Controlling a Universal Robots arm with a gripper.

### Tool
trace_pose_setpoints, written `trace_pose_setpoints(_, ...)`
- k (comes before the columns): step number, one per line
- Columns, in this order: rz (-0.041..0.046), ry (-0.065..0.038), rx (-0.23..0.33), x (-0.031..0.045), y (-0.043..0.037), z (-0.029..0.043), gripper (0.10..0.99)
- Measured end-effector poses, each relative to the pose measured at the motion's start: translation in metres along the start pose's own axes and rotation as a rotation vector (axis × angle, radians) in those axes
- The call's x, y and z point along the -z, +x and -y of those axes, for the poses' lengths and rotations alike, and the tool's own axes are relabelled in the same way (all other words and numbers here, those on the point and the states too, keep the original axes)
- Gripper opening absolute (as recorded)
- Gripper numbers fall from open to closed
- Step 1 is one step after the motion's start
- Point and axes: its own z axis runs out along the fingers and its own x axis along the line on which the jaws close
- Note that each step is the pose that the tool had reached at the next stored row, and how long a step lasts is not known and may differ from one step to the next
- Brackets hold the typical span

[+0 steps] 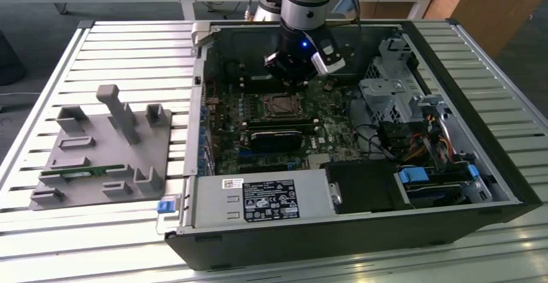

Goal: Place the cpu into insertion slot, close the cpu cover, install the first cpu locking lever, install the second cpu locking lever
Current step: 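Install the second cpu locking lever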

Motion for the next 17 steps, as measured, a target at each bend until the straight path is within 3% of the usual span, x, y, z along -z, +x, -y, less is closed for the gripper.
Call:
trace_pose_setpoints(5, -0.0001, 0.000, 0.000, 0.0148, 0.0000, -0.0009, 0.106)
trace_pose_setpoints(10, 0.0000, 0.002, 0.000, 0.0198, 0.0000, -0.0003, 0.106)
trace_pose_setpoints(17, 0.0000, 0.002, 0.000, 0.0206, 0.0008, 0.0177, 0.106)
